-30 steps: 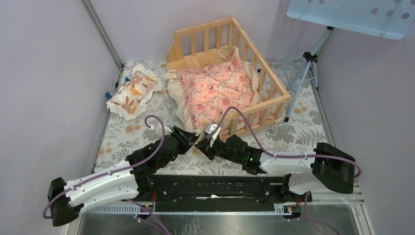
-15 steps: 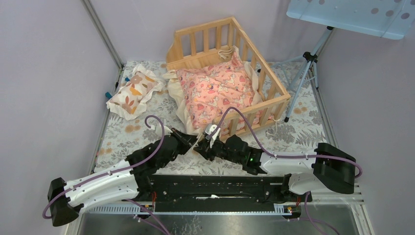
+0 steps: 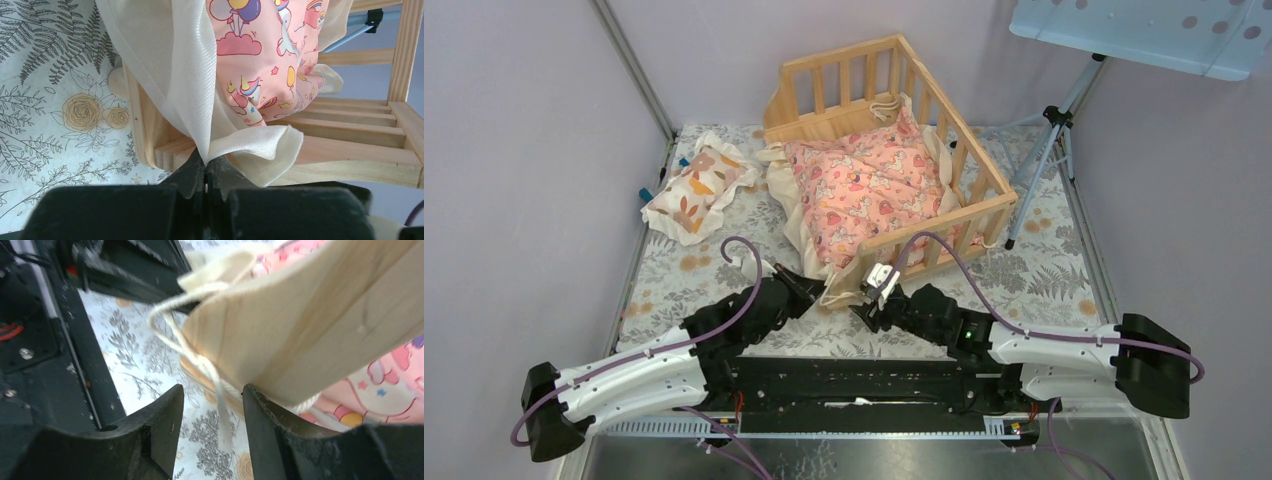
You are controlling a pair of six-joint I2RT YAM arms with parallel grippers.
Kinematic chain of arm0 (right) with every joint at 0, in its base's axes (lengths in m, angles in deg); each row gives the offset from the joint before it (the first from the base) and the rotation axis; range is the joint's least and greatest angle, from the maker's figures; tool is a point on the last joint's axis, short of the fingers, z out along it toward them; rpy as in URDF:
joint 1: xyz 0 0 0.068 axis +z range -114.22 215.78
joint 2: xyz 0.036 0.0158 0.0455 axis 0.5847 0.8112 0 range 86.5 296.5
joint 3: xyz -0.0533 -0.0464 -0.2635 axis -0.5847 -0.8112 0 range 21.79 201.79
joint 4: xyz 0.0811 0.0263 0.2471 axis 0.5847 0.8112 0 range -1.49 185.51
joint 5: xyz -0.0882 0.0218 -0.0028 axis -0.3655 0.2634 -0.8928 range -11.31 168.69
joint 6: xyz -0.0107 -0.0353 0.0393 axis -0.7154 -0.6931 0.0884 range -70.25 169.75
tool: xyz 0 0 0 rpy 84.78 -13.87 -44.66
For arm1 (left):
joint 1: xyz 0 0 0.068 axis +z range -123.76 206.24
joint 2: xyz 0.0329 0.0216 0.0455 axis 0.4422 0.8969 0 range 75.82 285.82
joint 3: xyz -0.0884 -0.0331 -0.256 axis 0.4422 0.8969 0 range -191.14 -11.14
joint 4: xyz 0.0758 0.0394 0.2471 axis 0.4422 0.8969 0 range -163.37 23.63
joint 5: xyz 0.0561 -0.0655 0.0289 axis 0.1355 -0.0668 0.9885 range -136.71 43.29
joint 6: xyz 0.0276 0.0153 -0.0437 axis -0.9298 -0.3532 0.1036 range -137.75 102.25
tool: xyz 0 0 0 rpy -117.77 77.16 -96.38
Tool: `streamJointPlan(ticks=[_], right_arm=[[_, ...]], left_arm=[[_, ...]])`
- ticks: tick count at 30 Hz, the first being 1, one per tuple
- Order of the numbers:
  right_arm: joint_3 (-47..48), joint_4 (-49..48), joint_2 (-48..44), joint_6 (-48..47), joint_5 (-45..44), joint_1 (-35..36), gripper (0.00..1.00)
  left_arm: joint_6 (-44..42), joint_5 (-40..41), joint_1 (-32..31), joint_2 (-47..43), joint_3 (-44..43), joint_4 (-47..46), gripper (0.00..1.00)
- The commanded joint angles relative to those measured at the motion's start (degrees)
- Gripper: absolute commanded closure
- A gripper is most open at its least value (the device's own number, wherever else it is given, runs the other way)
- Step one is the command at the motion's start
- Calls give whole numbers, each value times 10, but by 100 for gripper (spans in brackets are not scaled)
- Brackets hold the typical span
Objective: Set up the pet bed
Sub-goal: Tie the ropes to the bed frame.
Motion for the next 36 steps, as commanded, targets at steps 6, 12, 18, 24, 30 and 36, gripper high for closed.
streamJointPlan(ticks=[6,12,18,24,30,36], right_arm=[[-25,-78,67,-29,-99,-7,45],[-21,-116,97,-34,-117,-7,46],[-35,-88,57,-19,-89,-7,47],[-67,-67,-49,-2,-44,-7,45],[-87,-48,-77,13,-72,-7,44],[-83,-79,-2,33,-84,-7,41]], left_arm=[[-13,3,-2,7,-10,-12,100],[-11,5,-2,1,-7,-9,100],[-11,10,-2,-7,-6,-3,100],[-10,8,-2,-4,-4,-6,100],[-10,3,-1,5,-3,-17,100],[-10,0,-2,7,-4,-21,100]])
